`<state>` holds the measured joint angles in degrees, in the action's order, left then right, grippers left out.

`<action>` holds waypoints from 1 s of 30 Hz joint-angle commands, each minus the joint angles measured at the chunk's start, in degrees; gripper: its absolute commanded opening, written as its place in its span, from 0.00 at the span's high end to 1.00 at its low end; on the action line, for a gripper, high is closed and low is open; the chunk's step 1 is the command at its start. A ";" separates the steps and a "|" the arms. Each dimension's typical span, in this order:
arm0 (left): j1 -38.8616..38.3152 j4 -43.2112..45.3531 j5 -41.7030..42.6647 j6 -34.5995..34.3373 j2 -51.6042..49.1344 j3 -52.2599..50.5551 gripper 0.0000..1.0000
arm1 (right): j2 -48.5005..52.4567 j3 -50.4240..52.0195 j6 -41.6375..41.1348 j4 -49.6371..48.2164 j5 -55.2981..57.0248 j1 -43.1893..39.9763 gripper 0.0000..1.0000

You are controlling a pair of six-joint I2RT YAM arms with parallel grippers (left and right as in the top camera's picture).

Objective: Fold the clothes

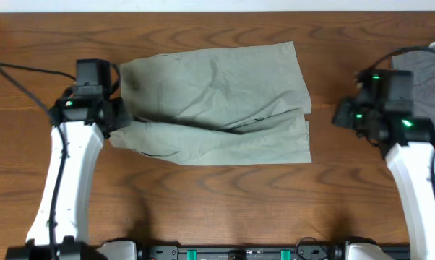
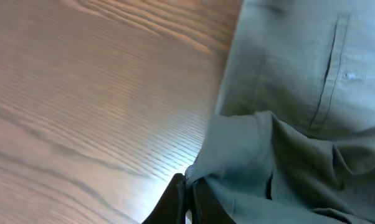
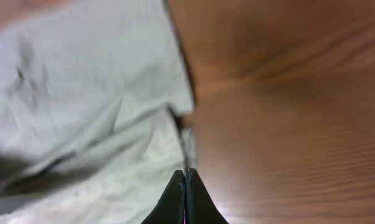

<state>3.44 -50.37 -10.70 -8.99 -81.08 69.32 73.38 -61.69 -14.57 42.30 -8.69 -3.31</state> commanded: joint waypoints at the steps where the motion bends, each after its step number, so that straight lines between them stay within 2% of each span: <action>1: 1.40 -0.09 -0.94 0.11 2.82 1.11 0.94 | -3.58 -0.13 0.11 -0.57 -1.29 -1.70 0.99; 5: 1.42 0.09 -0.94 0.11 3.26 1.11 0.93 | -3.54 -0.11 1.95 1.22 -4.52 -1.81 0.97; 9: 1.42 0.11 -0.94 0.11 2.78 1.11 0.92 | 0.96 0.07 2.89 5.03 -7.74 -1.01 0.95; 11: 1.42 0.11 -0.92 0.11 2.73 1.09 0.92 | 4.31 0.68 4.02 5.57 -11.15 -0.33 0.86; 13: 1.42 0.11 -0.94 0.13 2.73 1.11 0.92 | 7.98 1.64 5.66 5.77 -14.88 0.46 0.72; 17: 1.42 0.09 -0.92 0.11 2.73 1.11 0.92 | 16.06 3.34 6.60 5.90 -17.59 2.03 0.62; 26: 1.42 0.09 -0.92 0.11 2.73 1.11 0.92 | 29.07 3.41 7.41 2.32 -18.64 5.27 0.57; 29: 1.42 0.09 -0.90 0.11 2.73 1.09 0.92 | 30.62 3.41 7.41 0.66 -18.80 5.86 0.60; 30: 1.42 0.09 -0.90 0.11 2.73 1.11 0.92 | 30.80 3.41 7.39 0.31 -19.04 5.99 0.64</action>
<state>4.62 -50.35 -10.72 -8.99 -78.24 69.32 103.28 -58.41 -8.01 43.27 -26.04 1.87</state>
